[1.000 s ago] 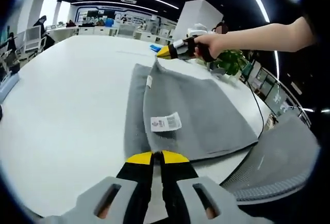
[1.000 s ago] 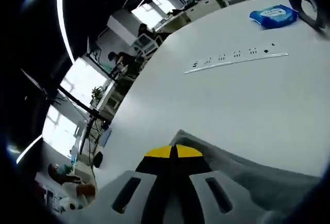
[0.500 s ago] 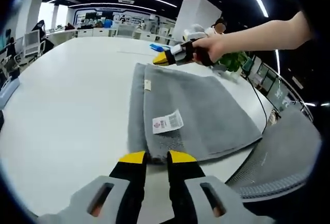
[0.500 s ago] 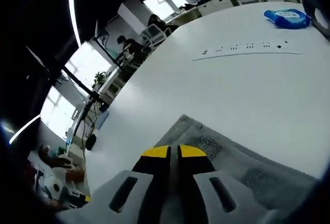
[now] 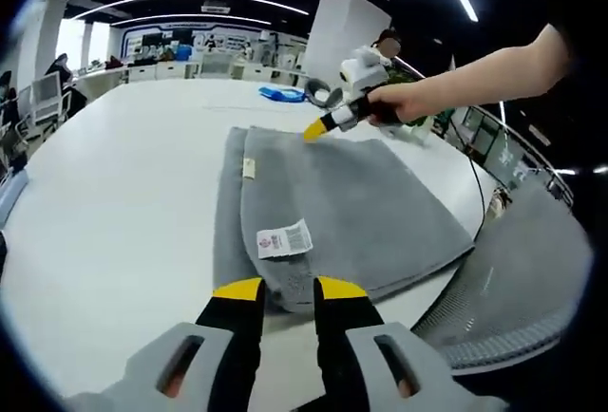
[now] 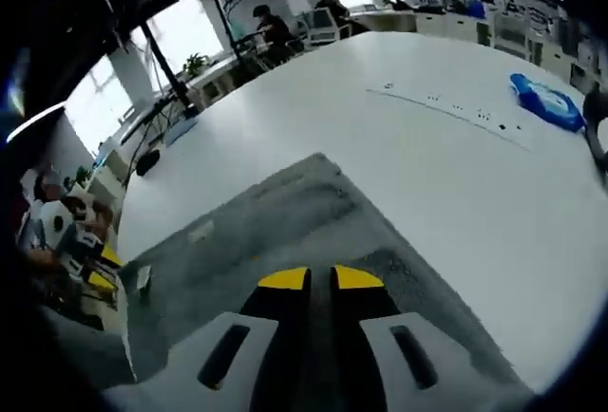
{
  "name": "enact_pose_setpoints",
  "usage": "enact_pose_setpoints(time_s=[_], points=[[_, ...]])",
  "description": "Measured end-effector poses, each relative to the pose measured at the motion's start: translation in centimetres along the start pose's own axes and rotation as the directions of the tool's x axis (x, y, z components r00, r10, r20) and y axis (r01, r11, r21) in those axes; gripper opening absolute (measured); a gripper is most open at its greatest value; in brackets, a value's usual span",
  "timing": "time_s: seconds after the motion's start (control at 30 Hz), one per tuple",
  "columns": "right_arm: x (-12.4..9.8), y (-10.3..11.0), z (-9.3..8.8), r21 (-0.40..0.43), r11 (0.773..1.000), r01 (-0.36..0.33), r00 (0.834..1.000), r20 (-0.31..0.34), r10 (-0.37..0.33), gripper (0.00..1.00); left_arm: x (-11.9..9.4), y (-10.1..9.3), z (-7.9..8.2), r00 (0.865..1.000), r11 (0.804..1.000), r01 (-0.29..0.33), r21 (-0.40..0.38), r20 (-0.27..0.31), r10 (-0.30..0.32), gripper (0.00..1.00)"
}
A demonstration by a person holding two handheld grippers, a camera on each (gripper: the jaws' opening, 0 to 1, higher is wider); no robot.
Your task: Fold the towel on the table until its edges align and the towel forms a compact rectangular stack.
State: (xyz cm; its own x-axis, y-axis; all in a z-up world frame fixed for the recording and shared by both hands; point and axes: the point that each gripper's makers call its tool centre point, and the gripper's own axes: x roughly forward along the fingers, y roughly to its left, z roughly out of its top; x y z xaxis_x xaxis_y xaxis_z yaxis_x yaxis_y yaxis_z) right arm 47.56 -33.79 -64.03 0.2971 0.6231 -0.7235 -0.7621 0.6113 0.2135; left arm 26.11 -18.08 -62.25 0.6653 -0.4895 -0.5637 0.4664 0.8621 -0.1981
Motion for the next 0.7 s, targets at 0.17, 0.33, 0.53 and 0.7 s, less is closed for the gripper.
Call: enact_pose_setpoints(time_s=[0.17,0.33,0.53,0.7], points=[[-3.3,-0.3,-2.3,-0.051,0.999,0.015,1.0,0.025,-0.014,0.11,-0.3,-1.8,1.6,0.999,0.998,0.04,0.039,0.013,-0.04,0.23],[-5.8,-1.2,-5.8,-0.154,0.987,0.048,0.997,-0.055,-0.057,0.1,-0.6,-3.6,3.4,0.998,0.989,0.056,0.137,0.016,-0.059,0.24],[-8.9,-2.6,-7.8,-0.273,0.958,0.094,0.989,-0.082,-0.12,0.05,0.4,-7.3,4.9,0.99,0.954,0.138,0.266,-0.015,-0.139,0.23],[-11.0,-3.7,-9.1,-0.359,0.927,0.104,0.981,-0.115,-0.154,0.0,2.6,-11.2,7.3,0.971,0.912,0.234,0.337,-0.037,-0.235,0.2]])
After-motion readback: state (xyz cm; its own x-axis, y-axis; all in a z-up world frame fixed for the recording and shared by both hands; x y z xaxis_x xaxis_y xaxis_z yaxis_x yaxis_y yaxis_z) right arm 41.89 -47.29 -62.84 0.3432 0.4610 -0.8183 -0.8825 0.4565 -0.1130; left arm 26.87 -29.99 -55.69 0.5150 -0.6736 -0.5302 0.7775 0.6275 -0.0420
